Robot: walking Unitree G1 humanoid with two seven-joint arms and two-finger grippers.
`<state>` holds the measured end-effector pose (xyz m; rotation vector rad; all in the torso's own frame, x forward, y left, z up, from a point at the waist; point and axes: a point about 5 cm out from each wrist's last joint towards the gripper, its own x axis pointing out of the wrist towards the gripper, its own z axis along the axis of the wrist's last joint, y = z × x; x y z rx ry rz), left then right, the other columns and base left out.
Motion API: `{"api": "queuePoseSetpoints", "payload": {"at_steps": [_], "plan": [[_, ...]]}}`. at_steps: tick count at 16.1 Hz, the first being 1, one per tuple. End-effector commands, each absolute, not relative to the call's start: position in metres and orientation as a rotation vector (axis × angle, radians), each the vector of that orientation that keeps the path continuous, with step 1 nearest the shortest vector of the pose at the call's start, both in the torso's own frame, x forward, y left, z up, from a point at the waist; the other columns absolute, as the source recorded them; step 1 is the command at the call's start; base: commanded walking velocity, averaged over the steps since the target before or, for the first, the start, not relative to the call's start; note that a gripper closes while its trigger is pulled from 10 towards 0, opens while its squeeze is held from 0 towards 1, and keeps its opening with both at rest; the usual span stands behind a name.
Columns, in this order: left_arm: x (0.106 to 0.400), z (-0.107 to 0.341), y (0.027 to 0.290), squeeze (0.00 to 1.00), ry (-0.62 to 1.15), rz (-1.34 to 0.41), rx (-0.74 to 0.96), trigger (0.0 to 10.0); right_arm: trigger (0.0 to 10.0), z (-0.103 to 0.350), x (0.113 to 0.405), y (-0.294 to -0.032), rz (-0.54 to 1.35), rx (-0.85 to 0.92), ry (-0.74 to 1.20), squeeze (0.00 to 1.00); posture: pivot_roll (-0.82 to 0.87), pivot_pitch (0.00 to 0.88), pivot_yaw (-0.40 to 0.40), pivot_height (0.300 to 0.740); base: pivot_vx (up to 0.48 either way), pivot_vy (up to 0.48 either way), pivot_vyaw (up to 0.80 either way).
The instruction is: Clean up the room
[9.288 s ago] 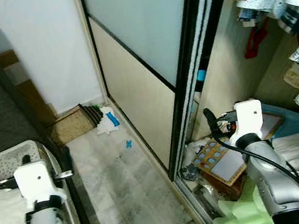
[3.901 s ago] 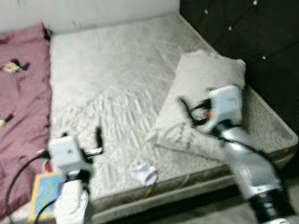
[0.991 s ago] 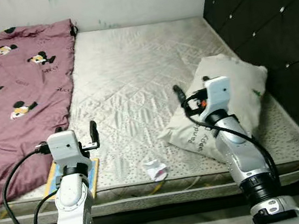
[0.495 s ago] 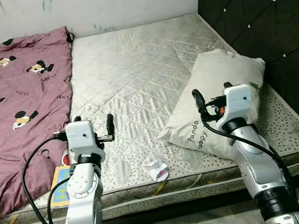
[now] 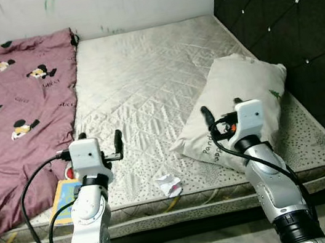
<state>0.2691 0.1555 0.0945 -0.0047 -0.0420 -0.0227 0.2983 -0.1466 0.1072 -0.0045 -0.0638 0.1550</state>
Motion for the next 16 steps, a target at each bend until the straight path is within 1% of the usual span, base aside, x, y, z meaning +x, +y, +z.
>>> {"api": "queuePoseSetpoints", "payload": {"at_steps": [1,5,9,16], "plan": [[0.2665,0.0959,0.1619,0.0,-0.044,0.006,0.002,10.0,10.0,0.1114,0.2997,-0.1442,0.167,-0.006,-0.073,0.0,-0.03,0.007,0.008,0.74,0.0,0.0,0.0],[0.2632,0.0966,0.157,0.0,-0.043,0.001,-0.004,10.0,10.0,0.1103,0.2975,-0.1429,0.179,-0.007,-0.061,0.0,-0.02,0.022,-0.005,0.74,0.0,0.0,0.0],[0.2623,0.0966,0.1625,0.0,-0.041,0.016,0.0,10.0,10.0,0.11,0.2975,-0.1386,0.195,-0.003,-0.054,0.0,-0.02,0.022,-0.011,0.74,0.0,0.0,0.0],[0.2646,0.0985,0.1592,0.0,-0.045,0.01,-0.004,10.0,10.0,0.1117,0.2996,-0.1398,0.198,-0.007,-0.055,0.0,-0.02,0.016,-0.014,0.74,0.0,0.0,0.0]]}}
